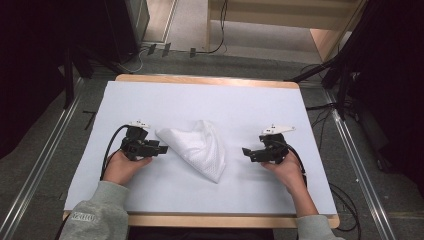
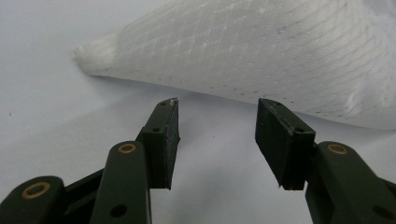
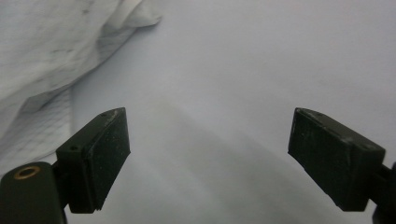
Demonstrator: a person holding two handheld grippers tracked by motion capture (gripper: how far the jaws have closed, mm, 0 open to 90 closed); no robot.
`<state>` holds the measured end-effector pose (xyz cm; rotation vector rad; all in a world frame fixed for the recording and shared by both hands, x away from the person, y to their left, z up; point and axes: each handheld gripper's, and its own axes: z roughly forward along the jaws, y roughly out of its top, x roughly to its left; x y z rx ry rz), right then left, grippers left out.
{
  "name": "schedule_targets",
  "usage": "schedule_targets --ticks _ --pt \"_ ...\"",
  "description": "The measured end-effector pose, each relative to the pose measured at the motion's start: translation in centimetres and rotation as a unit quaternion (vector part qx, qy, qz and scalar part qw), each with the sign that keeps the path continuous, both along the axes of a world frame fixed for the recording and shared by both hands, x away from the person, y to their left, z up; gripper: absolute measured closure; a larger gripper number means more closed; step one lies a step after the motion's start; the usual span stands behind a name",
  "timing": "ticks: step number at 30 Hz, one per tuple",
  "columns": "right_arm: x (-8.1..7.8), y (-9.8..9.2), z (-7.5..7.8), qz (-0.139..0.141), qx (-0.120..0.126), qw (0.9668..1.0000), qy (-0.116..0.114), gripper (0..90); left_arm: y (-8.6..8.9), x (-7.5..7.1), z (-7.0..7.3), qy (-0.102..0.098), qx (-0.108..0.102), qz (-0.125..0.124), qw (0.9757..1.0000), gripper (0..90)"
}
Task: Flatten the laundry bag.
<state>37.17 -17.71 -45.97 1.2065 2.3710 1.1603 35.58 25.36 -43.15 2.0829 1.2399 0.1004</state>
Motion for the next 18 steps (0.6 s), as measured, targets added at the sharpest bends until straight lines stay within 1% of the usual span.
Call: schedule_targets --ticks 1,2,3,5,6,7,9,10,11,12,15,16,17,18 --pt "-0.5 0.0 -0.2 0.017 0.010 0.9998 0.008 13.9 0.0 -0.1 0.2 -0.003 -0.002 -0.003 1.0000 53.2" --pt "-0.7 -0.1 -0.3 0.018 0.011 0.9997 0.014 13.8 0.0 -0.3 0.3 -0.004 -0.009 -0.007 0.9999 54.3" --pt "-0.7 -0.1 -0.3 0.018 0.011 0.9997 0.014 13.8 0.1 -0.4 0.4 -0.005 -0.014 -0.013 0.9998 54.3" --pt "-1.1 -0.1 -0.3 0.018 0.016 0.9995 0.021 13.6 0.1 -0.6 0.6 -0.007 -0.013 -0.020 0.9997 55.4" --pt "-1.4 -0.1 0.0 0.019 0.024 0.9994 0.016 13.8 0.2 -0.7 0.5 -0.011 -0.013 -0.022 0.9996 56.4" --pt "-1.4 -0.1 0.0 0.019 0.024 0.9994 0.016 13.8 0.2 -0.8 0.6 -0.011 -0.011 -0.026 0.9995 56.4" --pt "-1.8 -0.1 0.3 0.015 0.028 0.9994 0.012 15.7 0.3 -0.9 0.6 -0.014 -0.007 -0.026 0.9995 56.6" --pt "-1.8 -0.1 0.3 0.015 0.028 0.9994 0.012 17.2 0.4 -0.8 0.6 -0.014 -0.009 -0.023 0.9996 56.6" --pt "-1.8 -0.1 0.3 0.016 0.026 0.9995 0.014 18.5 0.5 -0.8 0.7 -0.013 -0.013 -0.025 0.9995 56.6" --pt "-1.9 0.0 0.3 0.018 0.023 0.9995 0.014 20.6 0.6 -0.7 0.7 -0.013 -0.021 -0.026 0.9994 56.4" --pt "-1.9 0.1 0.3 0.019 0.026 0.9994 0.015 22.0 0.7 -0.6 0.7 -0.004 -0.026 -0.031 0.9992 51.6" --pt "-1.9 0.1 0.3 0.019 0.026 0.9994 0.015 22.0 0.7 -0.5 0.7 0.002 -0.028 -0.033 0.9991 51.6" --pt "-1.9 0.1 0.3 0.016 0.025 0.9994 0.017 22.2 0.6 -0.4 0.6 0.010 -0.025 -0.032 0.9991 45.0" --pt "-1.9 0.1 0.4 0.016 0.027 0.9993 0.018 22.3 0.6 -0.4 0.6 0.010 -0.025 -0.032 0.9991 43.4"
